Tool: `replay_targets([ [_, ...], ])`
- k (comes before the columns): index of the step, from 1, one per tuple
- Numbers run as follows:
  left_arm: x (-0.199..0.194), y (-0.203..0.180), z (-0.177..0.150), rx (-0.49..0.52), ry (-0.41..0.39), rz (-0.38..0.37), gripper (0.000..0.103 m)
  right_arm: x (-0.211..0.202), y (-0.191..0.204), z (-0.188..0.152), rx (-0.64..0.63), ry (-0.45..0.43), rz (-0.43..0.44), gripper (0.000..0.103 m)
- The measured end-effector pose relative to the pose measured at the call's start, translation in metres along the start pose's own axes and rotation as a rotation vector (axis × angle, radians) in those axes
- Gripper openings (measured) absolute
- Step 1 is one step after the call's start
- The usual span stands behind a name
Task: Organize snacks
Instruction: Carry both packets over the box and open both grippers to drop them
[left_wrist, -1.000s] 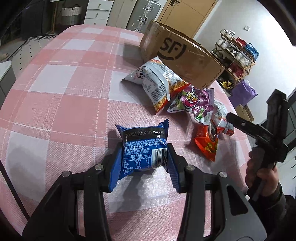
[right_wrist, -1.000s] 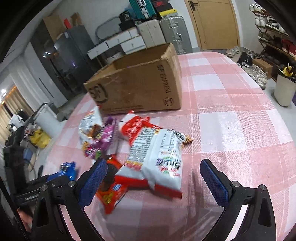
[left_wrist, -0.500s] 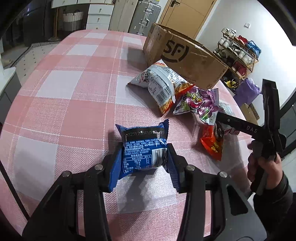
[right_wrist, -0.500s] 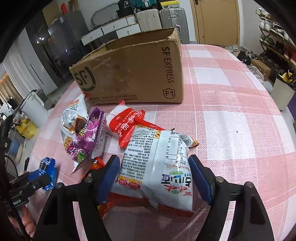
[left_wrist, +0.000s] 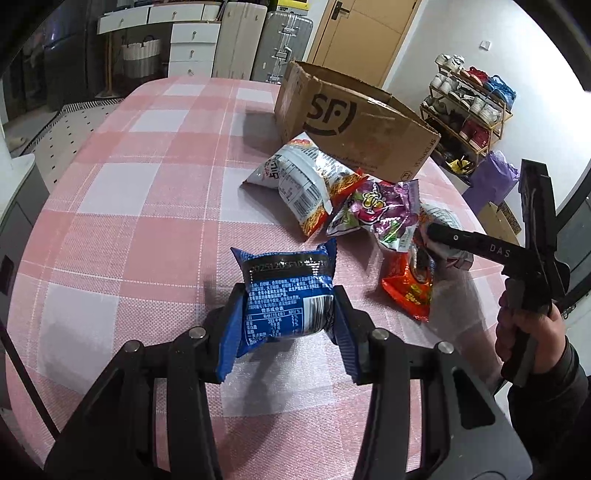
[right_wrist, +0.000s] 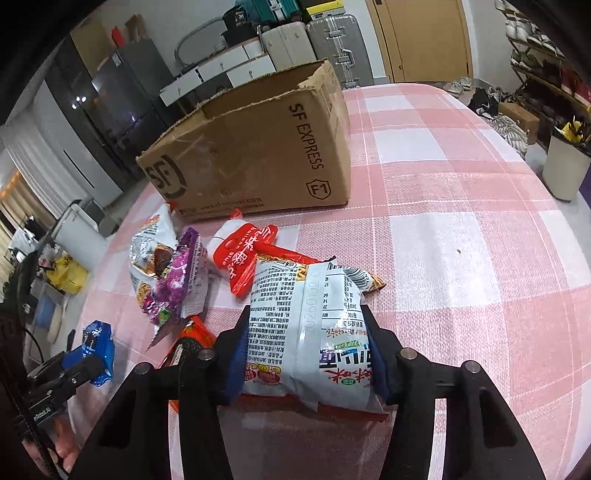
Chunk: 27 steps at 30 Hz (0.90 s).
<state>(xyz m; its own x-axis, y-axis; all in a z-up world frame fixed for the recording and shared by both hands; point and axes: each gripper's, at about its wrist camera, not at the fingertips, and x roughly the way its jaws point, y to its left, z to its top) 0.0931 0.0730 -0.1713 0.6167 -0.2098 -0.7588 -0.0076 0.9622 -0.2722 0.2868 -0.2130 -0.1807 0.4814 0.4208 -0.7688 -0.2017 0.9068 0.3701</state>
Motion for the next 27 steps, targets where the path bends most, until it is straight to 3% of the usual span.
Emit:
replay_targets([
  [17,-0.015,-0.015,0.001,0.039,-0.012,0.020,0.042,-0.050,-0.001,-0.013,0.014,-0.094,0.079,0.053],
  [27,-0.028,-0.020,0.015,0.030,-0.042,-0.013,0.042,-0.074,0.005,-0.019,-0.015,-0.132,0.116,0.053],
])
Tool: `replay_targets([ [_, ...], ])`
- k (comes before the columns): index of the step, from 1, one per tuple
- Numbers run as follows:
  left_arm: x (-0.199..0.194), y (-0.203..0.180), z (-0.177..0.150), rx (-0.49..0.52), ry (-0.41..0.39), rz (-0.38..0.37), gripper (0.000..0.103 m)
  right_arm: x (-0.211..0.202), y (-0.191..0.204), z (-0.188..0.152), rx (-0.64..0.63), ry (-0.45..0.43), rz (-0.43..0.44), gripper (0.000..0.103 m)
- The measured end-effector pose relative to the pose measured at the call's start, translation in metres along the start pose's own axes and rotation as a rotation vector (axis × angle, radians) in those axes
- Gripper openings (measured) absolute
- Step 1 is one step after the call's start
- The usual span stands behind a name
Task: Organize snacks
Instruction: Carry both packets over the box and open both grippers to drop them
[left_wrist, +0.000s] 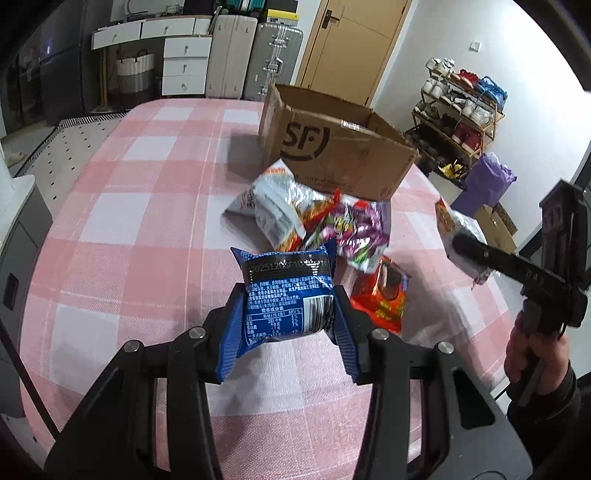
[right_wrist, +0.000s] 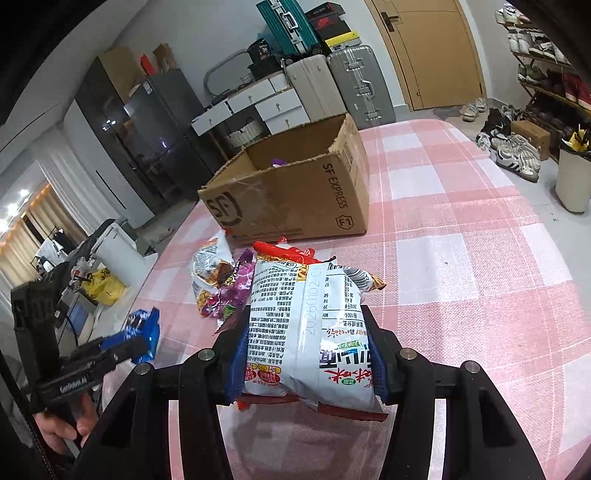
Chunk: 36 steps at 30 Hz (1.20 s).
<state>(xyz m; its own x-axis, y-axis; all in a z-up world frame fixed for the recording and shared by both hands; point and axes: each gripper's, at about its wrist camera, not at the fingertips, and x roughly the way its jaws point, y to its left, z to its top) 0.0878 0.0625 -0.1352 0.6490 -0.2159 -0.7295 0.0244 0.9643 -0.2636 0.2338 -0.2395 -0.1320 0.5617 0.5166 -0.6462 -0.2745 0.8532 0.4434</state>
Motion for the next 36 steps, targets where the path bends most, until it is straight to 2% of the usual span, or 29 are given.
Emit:
replay_targets([
  [8,-0.016,-0.009,0.030,0.037,-0.053,0.005,0.042,-0.030,-0.001,0.009,-0.013,-0.055,0.010,0.053],
  [11,-0.021,-0.021,0.042,0.100,-0.088,0.044,0.042,-0.039,0.004,0.017,-0.043,-0.071,0.009,0.053],
  [14,-0.026,-0.030,0.056,0.133,-0.108,0.041,0.042,-0.046,0.010,0.028,-0.082,-0.087,0.005,0.053],
  [21,-0.031,-0.044,0.091,0.189,-0.144,0.051,0.042,-0.048,0.021,0.060,-0.169,-0.097,-0.016,0.053],
  [28,-0.025,-0.053,0.135,0.221,-0.155,0.059,0.042,-0.049,0.034,0.100,-0.218,-0.130,0.015,0.053],
  [36,-0.006,-0.059,0.188,0.218,-0.141,0.039,0.042,-0.031,0.041,0.144,-0.235,-0.136,0.040,0.053],
])
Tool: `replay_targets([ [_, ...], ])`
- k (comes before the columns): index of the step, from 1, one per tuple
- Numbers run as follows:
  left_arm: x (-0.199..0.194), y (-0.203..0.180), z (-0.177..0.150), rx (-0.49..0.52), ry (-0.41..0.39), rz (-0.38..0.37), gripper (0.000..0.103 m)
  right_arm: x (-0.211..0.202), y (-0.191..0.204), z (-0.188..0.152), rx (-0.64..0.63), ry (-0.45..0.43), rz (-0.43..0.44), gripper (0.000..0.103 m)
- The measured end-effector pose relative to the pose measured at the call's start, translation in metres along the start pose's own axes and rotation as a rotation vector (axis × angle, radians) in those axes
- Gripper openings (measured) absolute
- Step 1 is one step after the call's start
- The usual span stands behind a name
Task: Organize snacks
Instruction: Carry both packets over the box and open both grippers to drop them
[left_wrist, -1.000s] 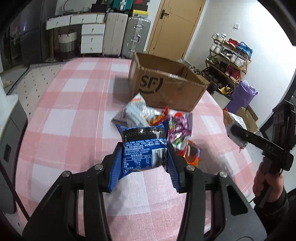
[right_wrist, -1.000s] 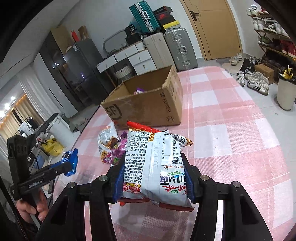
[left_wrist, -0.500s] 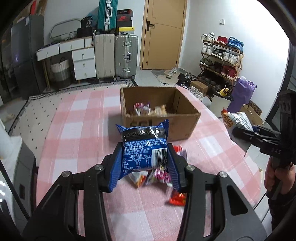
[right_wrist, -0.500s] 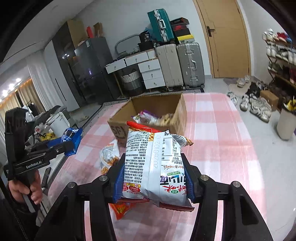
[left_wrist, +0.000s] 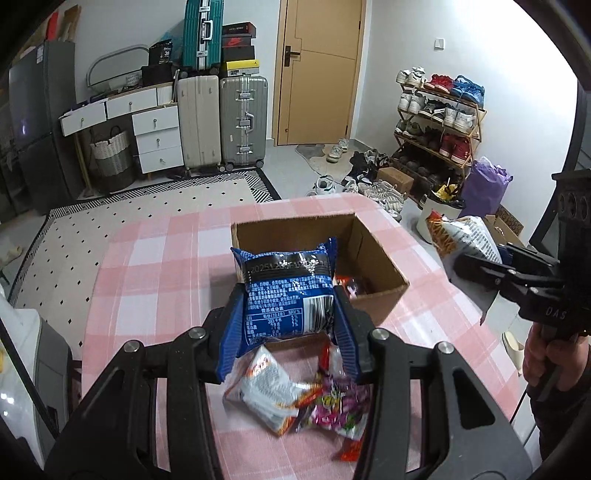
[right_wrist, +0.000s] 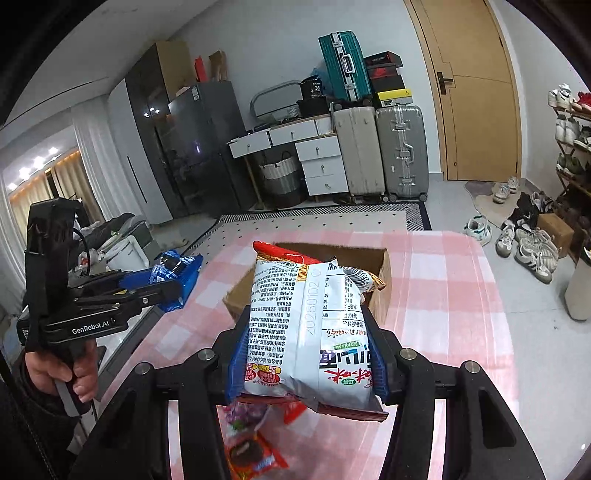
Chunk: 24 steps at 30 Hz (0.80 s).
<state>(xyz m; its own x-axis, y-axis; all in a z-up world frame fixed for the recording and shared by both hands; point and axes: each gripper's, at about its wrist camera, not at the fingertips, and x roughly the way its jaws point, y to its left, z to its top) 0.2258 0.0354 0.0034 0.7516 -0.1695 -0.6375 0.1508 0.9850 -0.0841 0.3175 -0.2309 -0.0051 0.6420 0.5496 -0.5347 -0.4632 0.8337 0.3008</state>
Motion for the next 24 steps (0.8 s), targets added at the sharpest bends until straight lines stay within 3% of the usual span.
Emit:
replay_targets([
  [13,0.048,0.004,0.065,0.006,0.044,0.010,0.043,0.033,-0.002,0.061,0.004,-0.012,0.032,0.054],
  [24,0.130,0.014,0.065,-0.030,0.145,-0.025,0.043,0.089,-0.013,0.067,0.018,0.036,0.042,0.054],
])
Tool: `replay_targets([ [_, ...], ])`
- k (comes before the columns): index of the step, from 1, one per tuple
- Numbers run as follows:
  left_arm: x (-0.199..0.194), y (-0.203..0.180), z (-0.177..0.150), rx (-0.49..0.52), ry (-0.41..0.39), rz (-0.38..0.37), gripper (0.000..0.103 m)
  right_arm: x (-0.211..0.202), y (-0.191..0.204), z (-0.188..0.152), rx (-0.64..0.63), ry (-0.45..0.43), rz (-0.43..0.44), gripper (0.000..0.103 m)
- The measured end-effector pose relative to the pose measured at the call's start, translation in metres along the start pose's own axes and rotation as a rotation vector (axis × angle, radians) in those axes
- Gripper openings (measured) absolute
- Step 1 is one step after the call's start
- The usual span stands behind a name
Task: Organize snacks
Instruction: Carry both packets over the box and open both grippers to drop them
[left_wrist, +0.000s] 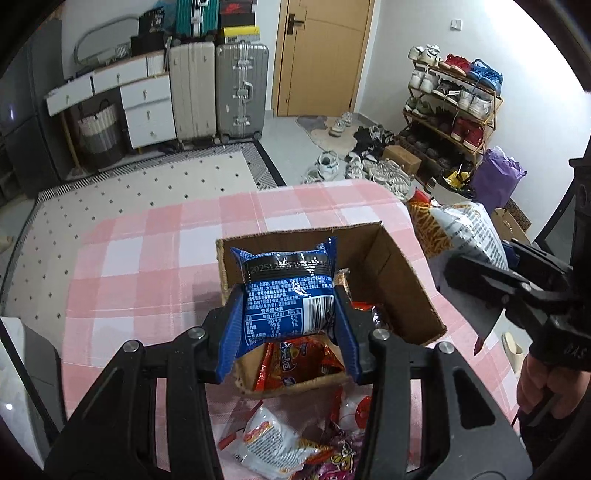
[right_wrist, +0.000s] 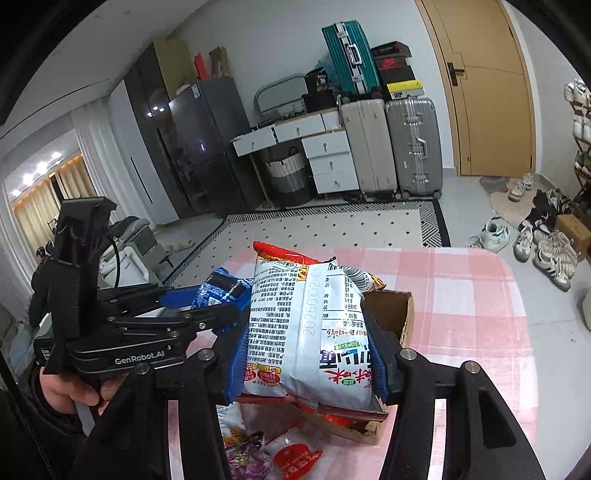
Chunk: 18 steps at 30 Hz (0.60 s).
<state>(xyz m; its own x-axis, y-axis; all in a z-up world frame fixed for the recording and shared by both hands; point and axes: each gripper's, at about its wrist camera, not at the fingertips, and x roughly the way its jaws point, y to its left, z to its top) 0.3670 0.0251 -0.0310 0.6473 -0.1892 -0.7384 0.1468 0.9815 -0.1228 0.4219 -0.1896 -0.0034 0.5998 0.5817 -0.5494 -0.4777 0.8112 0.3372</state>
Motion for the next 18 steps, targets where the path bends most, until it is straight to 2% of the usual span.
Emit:
replay_targets([
  [11,0.070,0.006,-0.002,-0.018,0.077,-0.040,0.043,0.050,-0.028,-0.011,0.050,0.055,-0.004,0.054],
  [18,0.096,0.007,-0.005,-0.024,0.098,-0.038,0.044,0.070,-0.041,-0.022,0.069,0.086,-0.007,0.054],
])
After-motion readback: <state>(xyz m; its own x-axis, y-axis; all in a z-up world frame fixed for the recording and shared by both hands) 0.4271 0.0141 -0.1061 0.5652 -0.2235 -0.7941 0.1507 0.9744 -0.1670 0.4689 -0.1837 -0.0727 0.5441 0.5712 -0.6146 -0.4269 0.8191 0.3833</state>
